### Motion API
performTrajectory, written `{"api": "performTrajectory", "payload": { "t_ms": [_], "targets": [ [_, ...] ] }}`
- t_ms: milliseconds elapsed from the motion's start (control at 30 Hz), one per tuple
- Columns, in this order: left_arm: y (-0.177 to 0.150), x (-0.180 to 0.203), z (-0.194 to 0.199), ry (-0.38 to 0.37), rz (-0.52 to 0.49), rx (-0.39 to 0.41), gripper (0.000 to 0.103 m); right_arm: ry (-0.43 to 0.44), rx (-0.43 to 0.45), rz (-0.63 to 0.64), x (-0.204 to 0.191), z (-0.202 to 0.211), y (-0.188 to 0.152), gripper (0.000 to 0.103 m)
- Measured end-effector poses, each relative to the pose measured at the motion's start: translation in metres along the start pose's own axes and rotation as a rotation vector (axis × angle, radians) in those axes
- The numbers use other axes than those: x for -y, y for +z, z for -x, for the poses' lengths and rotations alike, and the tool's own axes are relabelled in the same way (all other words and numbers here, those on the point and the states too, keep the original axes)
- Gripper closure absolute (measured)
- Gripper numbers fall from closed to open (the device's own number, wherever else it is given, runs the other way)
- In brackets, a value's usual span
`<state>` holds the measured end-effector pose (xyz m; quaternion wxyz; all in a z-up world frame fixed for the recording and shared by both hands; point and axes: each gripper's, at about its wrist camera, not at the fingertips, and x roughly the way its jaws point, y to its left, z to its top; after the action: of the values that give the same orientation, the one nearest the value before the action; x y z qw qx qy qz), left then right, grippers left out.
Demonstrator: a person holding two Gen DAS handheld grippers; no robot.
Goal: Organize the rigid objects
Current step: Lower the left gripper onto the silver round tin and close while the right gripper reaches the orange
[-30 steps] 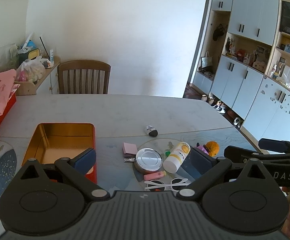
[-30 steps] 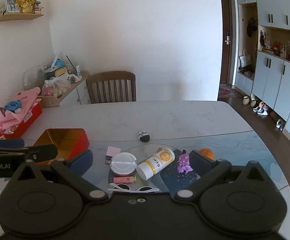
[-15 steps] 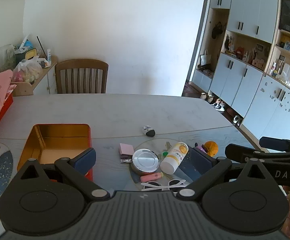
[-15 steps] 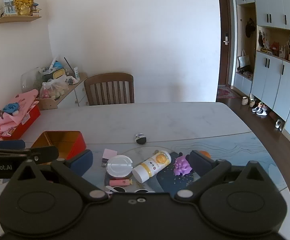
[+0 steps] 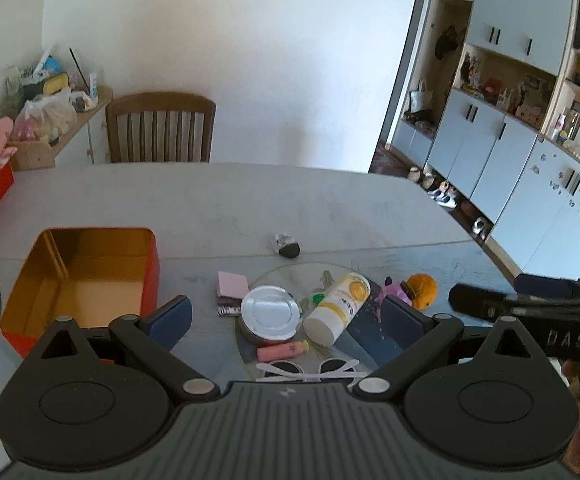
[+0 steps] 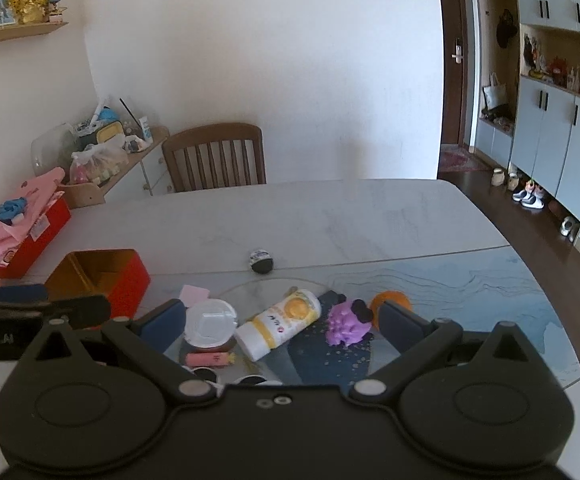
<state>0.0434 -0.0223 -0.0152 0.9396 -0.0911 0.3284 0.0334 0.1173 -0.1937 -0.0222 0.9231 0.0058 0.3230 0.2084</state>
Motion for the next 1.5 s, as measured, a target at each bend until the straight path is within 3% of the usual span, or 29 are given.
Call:
{"api": "performTrajectory", "payload": {
  "t_ms": [467, 733, 1100, 1267, 1500],
  "targets": [
    [-0.001, -0.007, -0.048, 0.056, 0.093, -0.093, 0.002, -0.021, -0.082, -0.006, 0.065, -0.05, 0.003, 0.001],
    [0.004, -0.001, -0.1, 0.12, 0.072, -0.14, 0.002, -0.002, -0.15, 0.059, 0.092, -0.088, 0.008, 0.005],
    [0.008, 0.001, -0.167, 0.211, 0.087, -0.223, 0.002, 0.001, -0.215, 0.065, 0.119, -0.132, 0.017, 0.017],
    [0.007, 0.009, -0.193, 0.237, 0.059, -0.257, 0.002, 0.046, -0.253, 0.122, 0.121, -0.146, 0.014, 0.025],
    [0.008, 0.007, -0.213, 0.271, 0.113, -0.297, 0.002, 0.117, -0.304, 0.181, 0.131, -0.152, 0.011, 0.028]
  ]
}}
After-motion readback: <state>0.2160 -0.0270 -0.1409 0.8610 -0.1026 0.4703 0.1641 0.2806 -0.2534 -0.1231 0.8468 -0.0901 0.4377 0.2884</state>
